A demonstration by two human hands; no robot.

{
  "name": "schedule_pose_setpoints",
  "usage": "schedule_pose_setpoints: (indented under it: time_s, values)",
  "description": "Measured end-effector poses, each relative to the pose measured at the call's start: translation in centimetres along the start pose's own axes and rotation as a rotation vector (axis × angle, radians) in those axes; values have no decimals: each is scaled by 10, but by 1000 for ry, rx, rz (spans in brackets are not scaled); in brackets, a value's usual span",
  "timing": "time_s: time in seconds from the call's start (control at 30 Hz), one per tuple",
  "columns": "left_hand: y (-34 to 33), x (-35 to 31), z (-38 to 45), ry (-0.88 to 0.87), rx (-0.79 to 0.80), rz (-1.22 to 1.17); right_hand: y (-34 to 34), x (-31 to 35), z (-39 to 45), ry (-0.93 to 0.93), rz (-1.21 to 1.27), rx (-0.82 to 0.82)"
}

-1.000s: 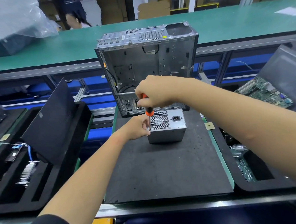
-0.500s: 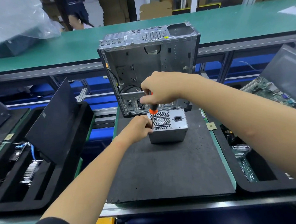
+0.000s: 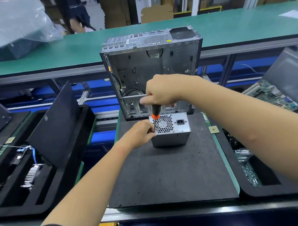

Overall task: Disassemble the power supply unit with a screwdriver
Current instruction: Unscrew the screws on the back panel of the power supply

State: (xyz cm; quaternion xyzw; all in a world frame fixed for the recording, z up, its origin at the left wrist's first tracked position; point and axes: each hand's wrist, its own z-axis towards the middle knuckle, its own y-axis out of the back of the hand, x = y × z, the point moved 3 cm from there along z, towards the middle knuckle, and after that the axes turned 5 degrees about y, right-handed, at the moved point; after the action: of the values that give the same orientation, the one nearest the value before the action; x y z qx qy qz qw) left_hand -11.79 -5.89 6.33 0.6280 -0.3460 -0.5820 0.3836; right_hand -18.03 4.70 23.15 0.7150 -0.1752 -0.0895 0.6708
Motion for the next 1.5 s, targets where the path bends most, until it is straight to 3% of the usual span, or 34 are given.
schedule_pose_setpoints:
  time_s: [0.2, 0.37, 0.43, 0.6, 0.67, 1.0, 1.1, 1.3, 1.5]
  values:
    - [-9, -2, -2, 42, -22, 11, 6, -9, -5, -2, 121, -36]
    - [-7, -11, 0, 36, 45, 145, 6, -2, -9, 50, 77, 21]
    - [-5, -14, 0, 15, 62, 199, 6, -3, -9, 28, 52, 101]
    - [-1, -17, 2, -25, 62, 307, -22, -10, -19, -168, -162, 506]
    - [-2, -16, 3, -40, 63, 323, -34, -13, -22, -210, -175, 575]
    - [-9, 4, 5, 121, -66, -74, -37, -50, -24, -329, -250, 414]
    - [-10, 10, 4, 172, -107, -173, -61, -66, -28, -406, -73, 415]
    - [2, 19, -5, 316, -288, -476, -95, -77, -24, -522, 442, 231]
    - [9, 48, -15, 466, -317, -503, -108, -47, 9, -405, 488, 173]
